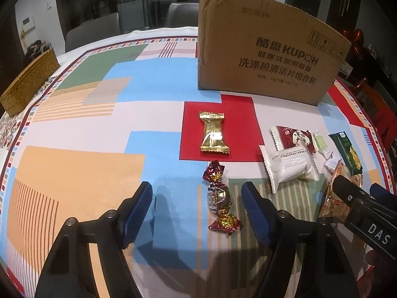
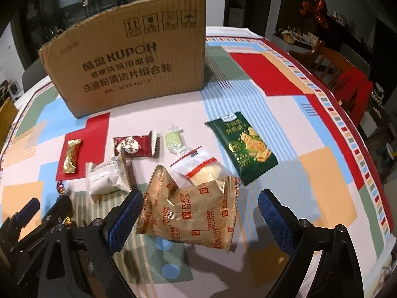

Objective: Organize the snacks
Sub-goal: 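Grasp the gold candy string with the left tool while the right tool grasps the Fortune Biscuits bag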

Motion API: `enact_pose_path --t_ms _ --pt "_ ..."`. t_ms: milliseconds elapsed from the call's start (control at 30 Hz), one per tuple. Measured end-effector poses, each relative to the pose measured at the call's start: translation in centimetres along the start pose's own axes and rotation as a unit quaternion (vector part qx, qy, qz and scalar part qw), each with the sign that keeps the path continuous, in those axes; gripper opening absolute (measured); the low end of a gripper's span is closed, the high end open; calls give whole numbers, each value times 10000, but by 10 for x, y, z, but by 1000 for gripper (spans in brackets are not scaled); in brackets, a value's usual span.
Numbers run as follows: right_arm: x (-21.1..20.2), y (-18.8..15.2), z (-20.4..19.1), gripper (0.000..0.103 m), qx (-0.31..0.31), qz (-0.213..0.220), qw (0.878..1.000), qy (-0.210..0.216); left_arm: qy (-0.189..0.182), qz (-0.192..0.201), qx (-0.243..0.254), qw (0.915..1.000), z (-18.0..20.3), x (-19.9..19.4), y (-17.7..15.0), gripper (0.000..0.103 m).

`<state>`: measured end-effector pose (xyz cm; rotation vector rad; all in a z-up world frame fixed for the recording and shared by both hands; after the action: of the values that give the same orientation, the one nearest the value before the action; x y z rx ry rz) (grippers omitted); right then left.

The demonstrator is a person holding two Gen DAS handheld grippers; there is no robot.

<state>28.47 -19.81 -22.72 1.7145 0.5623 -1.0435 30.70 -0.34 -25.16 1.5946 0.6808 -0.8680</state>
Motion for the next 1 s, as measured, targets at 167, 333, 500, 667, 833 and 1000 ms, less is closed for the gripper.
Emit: enact_pose_path --t_ms 167,333,500,667,833,1000 --pt "12 -6 3 95 119 -204 9997 -37 -85 -52 75 9999 7 6 -2 64" --pt "17 -8 5 93 219 -268 9994 22 -111 -41 123 9999 9 7 -3 53" --pt "18 -10 4 60 240 -331 9991 74 -137 -15 198 9997 10 7 -2 33" --pt "15 -12 5 43 312 -372 9987 166 -223 -18 193 9996 11 6 -2 19" --pt "8 -10 3 39 330 -308 9986 267 -240 11 174 9996 12 3 -2 19" --pt "-2 -5 2 38 327 -165 9987 344 -213 112 188 9995 13 -6 3 19"
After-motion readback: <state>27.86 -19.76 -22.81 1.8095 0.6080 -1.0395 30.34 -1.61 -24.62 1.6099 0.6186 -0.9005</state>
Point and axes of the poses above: each gripper's, at about its wrist camera, not at the fingertips, and x roughly the way its jaws point, z to its right, y to its top, the point moved 8 cm from there along x, roughly the way its jaws point, and after that the axes turned 12 degrees about x, right-handed, at the moved point
